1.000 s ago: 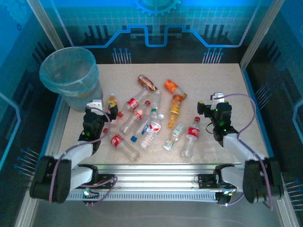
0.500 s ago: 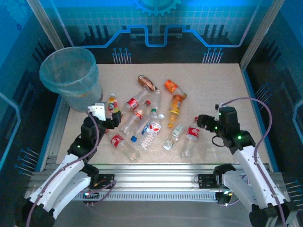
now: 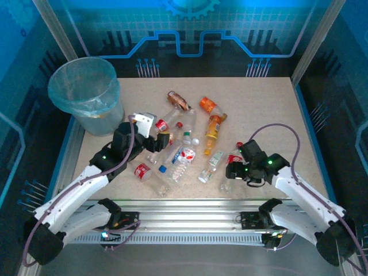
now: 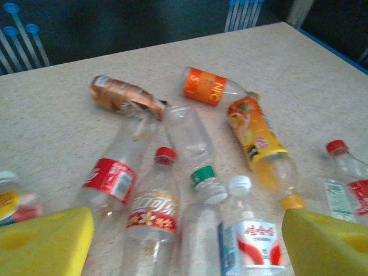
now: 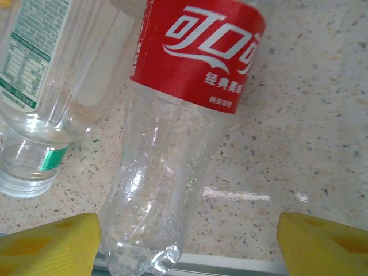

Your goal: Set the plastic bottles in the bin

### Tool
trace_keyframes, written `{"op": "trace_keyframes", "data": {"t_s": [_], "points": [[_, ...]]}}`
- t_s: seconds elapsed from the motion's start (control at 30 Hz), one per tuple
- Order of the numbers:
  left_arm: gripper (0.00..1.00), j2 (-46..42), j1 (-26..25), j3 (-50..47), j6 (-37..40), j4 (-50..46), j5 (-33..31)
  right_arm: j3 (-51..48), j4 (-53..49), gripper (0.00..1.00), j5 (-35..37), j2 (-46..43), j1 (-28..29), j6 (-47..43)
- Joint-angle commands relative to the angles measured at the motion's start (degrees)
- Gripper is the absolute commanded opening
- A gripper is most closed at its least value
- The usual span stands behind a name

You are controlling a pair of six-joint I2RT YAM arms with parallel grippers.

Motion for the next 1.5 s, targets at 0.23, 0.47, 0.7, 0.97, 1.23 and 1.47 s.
{"op": "trace_keyframes", "data": {"t_s": [0.23, 0.47, 0.7, 0.97, 1.23, 1.47], "points": [[0.87, 8.24, -2.41, 8.82, -1.10, -0.52, 4.40, -6.60, 15.23, 0.78, -3.60, 11.48, 0.18, 2.83], [0.87, 10.34, -2.69, 13.07, -0.43, -2.92, 3.76, -9.92, 16.74, 0.58, -5.42, 9.73, -4.00, 2.87], [0.87, 13.23, -2.75, 20.89, -5.67, -11.03, 3.84, -5.83, 6.58, 0.44, -1.15, -2.25, -6.16, -0.87], [0.89, 20.73, -2.66, 37.36, -14.84, -21.36, 10.25, 4.45, 5.06, 0.42, -6.96, -11.39, -6.23, -9.13], [0.86, 28.73, -2.71, 51.52, -23.75, -20.45, 29.08, 11.73, 18.11, 0.42, -25.31, -8.22, -4.78, -17.12], [0.82, 30.67, -2.89, 51.05, -28.40, -13.05, 41.92, 18.77, 20.59, 0.42, -31.61, -2.94, -0.01, -22.06]]}}
